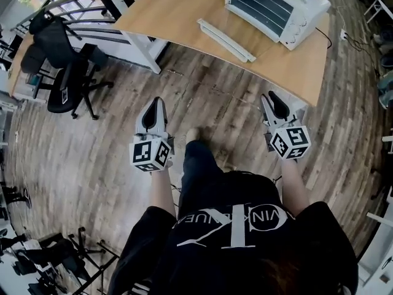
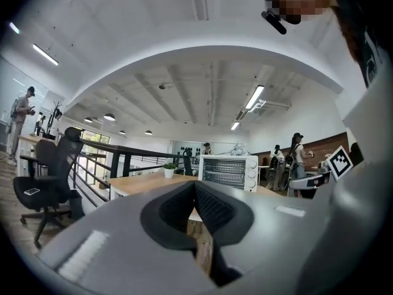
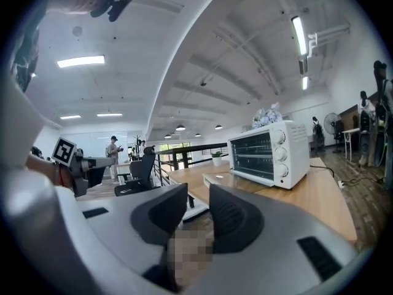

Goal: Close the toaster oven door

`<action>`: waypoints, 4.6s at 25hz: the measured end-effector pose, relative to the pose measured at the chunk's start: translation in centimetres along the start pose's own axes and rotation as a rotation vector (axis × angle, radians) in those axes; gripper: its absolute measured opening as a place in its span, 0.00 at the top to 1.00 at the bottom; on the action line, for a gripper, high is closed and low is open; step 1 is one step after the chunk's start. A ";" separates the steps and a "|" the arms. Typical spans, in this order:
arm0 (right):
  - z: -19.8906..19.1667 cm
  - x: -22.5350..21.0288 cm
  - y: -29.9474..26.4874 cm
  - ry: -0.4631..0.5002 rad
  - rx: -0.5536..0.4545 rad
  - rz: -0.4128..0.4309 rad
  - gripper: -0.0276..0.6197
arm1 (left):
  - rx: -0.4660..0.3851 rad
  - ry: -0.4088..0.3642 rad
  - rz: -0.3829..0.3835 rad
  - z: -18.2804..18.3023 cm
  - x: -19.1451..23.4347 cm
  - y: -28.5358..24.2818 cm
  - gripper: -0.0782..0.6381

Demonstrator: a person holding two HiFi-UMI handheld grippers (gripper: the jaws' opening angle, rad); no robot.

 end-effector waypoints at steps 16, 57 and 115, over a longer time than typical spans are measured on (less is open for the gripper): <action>1.9 -0.2 -9.0 -0.053 -0.037 -0.252 0.84 | 0.011 -0.015 -0.320 1.2 6.5 -16.7 0.88; -4.8 -1.5 -15.2 -0.234 -0.050 -0.640 0.84 | 0.124 -0.036 -0.758 -6.2 5.2 -30.3 0.88; -5.8 -7.4 -20.1 -0.256 -0.080 -0.724 0.84 | 0.153 -0.040 -0.835 -9.5 2.2 -36.4 0.88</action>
Point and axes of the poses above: the fingertips, and each gripper's own axes: y backward along the fingers, x to its left, z out of its top, the point moved 5 cm from there along y, backward along the fingers, and after that the axes turned 6 degrees about -y, right-handed, at the moved point
